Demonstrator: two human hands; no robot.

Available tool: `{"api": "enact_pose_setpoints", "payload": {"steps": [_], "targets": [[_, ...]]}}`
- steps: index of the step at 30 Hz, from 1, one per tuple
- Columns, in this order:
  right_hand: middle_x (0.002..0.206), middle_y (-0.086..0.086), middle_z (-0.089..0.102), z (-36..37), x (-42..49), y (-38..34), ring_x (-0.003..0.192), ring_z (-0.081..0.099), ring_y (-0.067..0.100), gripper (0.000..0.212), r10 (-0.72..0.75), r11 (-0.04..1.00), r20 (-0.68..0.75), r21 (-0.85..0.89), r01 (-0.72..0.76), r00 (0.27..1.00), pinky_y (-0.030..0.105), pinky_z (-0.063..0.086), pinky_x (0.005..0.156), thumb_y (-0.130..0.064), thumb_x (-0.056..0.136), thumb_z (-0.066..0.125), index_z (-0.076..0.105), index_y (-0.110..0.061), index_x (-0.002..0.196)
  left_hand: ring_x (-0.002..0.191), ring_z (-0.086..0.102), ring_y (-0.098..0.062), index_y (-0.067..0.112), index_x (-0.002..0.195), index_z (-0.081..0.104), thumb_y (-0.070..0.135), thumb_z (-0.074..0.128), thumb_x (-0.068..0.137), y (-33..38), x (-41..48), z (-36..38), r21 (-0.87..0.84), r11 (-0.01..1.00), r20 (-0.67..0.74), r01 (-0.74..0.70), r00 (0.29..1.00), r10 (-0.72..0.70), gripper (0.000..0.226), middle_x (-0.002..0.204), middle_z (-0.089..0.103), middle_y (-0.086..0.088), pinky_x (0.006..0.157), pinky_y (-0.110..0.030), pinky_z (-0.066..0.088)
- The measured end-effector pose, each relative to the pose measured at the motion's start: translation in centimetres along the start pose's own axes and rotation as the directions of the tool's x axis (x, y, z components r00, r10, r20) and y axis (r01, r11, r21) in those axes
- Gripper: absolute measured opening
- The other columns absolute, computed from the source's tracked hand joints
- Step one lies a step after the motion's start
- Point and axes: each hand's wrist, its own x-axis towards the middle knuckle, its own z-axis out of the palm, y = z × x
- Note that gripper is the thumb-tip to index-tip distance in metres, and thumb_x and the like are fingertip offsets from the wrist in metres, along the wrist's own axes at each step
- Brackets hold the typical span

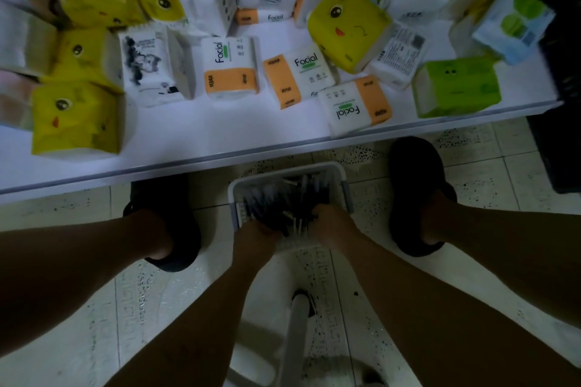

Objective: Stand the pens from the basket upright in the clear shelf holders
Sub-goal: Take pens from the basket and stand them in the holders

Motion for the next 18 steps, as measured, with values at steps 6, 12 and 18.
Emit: {"api": "enact_pose_setpoints", "payload": {"steps": [6,12,18], "targets": [[0.124,0.024,0.053,0.7,1.1,-1.0,0.114,0.049,0.036,0.026,0.075,0.997,-0.168,0.044,-0.068,0.983,0.036,0.048,0.092,-0.016,0.093,0.053,0.061,0.001,0.11,0.064,0.062,-0.023,0.0,0.089,0.06,0.01,0.063,0.085,0.7,-1.3,0.0,-0.216,0.973,-0.071,0.077,0.993,-0.095,0.012,0.078,0.067,-0.018,0.057,-0.033,0.054],[0.095,0.011,0.06,0.4,1.5,0.1,0.094,0.059,0.03,0.023,0.063,0.99,0.006,0.122,-0.063,0.998,0.03,0.044,0.072,-0.015,0.097,0.045,0.063,-0.001,0.102,0.056,0.057,-0.017,0.007,0.117,0.048,0.008,0.039,0.1,1.8,-2.0,-0.5,-0.306,0.943,0.158,0.13,0.984,-0.084,0.02,0.084,0.064,-0.012,0.043,-0.019,0.044],[0.071,0.009,0.058,-0.9,-0.9,0.3,0.076,0.058,0.026,0.027,0.081,0.977,-0.16,0.207,-0.046,0.984,0.023,0.039,0.053,-0.02,0.093,0.055,0.064,-0.008,0.072,0.067,0.05,-0.016,0.005,0.109,0.053,0.015,0.039,0.1,3.4,-2.7,-2.3,-0.226,0.969,0.135,0.098,0.989,-0.068,0.02,0.088,0.056,-0.011,0.054,-0.026,0.04]]}}
